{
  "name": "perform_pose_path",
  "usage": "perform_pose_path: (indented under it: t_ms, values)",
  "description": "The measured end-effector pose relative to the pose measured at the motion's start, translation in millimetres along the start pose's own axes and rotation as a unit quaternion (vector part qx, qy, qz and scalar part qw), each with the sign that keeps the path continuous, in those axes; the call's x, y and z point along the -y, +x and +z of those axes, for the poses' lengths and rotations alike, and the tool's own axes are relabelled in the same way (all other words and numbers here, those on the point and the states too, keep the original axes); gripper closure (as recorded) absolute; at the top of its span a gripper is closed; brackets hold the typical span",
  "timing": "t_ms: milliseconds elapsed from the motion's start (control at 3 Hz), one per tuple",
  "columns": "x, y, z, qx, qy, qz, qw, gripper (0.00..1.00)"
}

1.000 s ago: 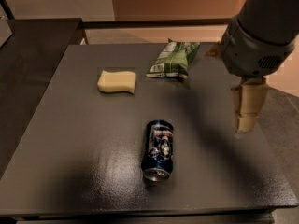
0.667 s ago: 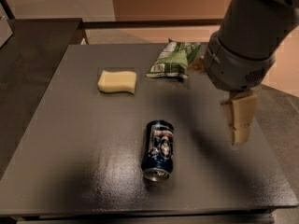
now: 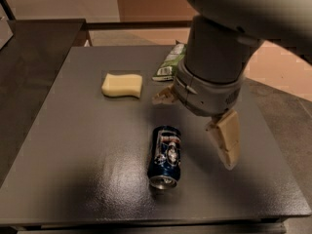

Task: Place pepsi can upright

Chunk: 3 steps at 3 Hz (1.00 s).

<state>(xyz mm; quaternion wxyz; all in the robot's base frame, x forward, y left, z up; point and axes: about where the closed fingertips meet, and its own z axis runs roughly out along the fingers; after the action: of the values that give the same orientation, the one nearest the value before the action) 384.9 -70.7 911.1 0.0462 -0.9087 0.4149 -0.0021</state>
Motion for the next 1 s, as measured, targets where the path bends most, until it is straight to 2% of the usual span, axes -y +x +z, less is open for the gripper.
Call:
perform_pose_path:
  t_ms: [333,667,1000]
  values:
    - [13.3,-25.9,7.0,0.030,-0.013,-0.079,0.9963,0.00]
    - [19.0,-44.6,17.2,0.062,-0.025,-0.154,0.9859,0.00]
    - [17.6,-55.6,27.7,0.074,-0.029,-0.222,0.9718,0.00]
